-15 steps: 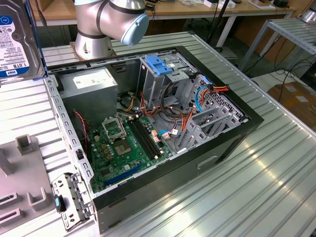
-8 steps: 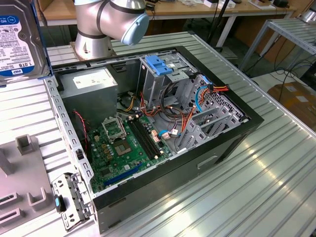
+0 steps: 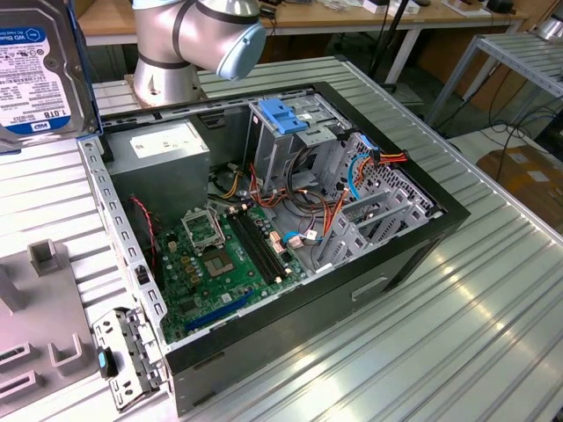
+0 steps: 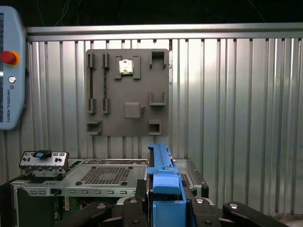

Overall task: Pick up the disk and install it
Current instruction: 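Pick up the disk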

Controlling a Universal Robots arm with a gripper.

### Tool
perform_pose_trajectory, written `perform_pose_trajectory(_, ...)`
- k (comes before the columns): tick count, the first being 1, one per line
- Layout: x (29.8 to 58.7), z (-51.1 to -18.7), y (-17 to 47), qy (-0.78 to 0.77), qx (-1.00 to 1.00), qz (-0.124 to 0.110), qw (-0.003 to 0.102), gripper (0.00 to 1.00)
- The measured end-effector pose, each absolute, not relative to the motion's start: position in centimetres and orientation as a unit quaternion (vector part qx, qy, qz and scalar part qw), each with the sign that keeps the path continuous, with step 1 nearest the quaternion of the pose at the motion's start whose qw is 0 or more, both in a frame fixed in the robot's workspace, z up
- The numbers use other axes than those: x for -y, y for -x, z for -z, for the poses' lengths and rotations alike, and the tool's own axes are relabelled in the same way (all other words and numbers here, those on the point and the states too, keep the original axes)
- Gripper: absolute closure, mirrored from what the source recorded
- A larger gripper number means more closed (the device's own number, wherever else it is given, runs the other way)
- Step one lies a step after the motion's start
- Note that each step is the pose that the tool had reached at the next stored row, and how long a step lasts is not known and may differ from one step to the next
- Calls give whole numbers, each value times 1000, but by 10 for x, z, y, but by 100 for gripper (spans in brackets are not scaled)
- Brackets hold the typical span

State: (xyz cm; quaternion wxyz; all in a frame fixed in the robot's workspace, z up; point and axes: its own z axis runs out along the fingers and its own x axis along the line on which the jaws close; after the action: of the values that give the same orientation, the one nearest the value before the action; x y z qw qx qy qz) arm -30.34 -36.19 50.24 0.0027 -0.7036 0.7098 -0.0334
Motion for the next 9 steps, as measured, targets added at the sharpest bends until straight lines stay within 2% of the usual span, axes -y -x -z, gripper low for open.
perform_pose_trajectory(9, 362, -502, 301, 704, -710, 33, 3, 63)
